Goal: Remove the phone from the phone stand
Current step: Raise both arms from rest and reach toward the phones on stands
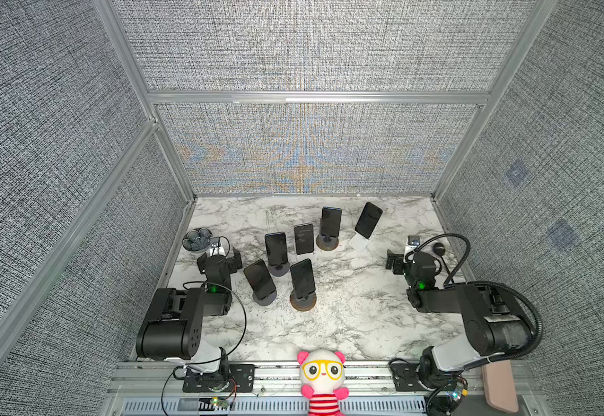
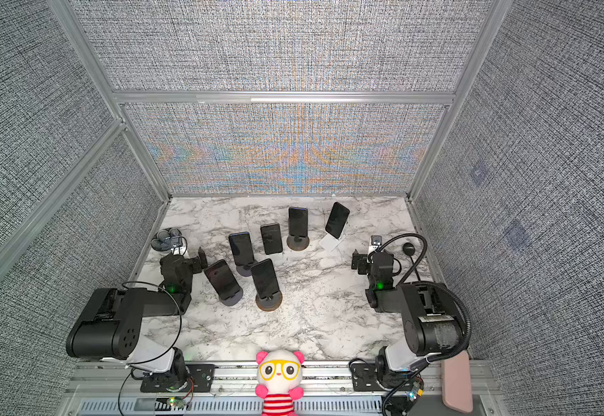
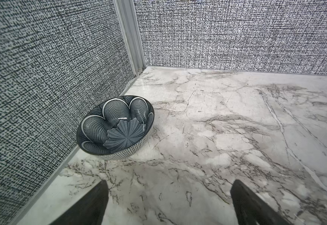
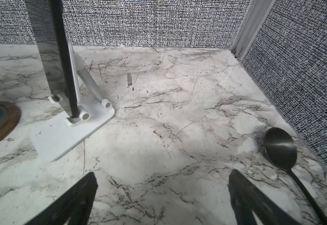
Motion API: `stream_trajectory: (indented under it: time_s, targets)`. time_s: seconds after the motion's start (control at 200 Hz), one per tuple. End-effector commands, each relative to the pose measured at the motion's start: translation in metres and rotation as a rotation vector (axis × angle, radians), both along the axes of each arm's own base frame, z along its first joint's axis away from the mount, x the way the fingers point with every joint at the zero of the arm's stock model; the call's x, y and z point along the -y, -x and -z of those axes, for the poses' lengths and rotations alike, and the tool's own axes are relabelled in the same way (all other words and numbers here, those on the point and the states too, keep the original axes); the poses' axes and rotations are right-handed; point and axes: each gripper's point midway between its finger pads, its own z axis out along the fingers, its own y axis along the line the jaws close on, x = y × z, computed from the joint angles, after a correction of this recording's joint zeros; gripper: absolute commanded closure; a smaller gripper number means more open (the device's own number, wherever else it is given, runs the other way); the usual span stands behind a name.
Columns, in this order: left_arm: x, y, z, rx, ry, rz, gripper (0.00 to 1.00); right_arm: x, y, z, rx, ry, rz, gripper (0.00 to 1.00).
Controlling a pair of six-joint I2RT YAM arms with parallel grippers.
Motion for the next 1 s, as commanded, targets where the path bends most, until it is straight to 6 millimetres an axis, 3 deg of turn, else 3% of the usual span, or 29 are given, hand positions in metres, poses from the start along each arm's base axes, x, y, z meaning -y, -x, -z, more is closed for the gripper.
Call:
stream_trajectory:
  time_s: [0.0, 0.915, 0.99]
  targets:
    - [0.0007, -0.0027, -0.0076, 0.033, 0.001, 0.006, 0.01, 0.0025, -0.0011, -0.0046, 0.018, 0.006, 0.013, 0.01]
    - [-0.0001, -0.0046, -0.0061, 0.021, 0.008, 0.006, 0.01, 0.0028, -0.0041, -0.0026, 0.001, -0.004, 0.014, 0.01]
    - [0.0004, -0.0027, -0.0077, 0.032, 0.010, 0.009, 0.05, 0.0028, -0.0016, -0.0054, 0.017, -0.007, 0.010, 0.01]
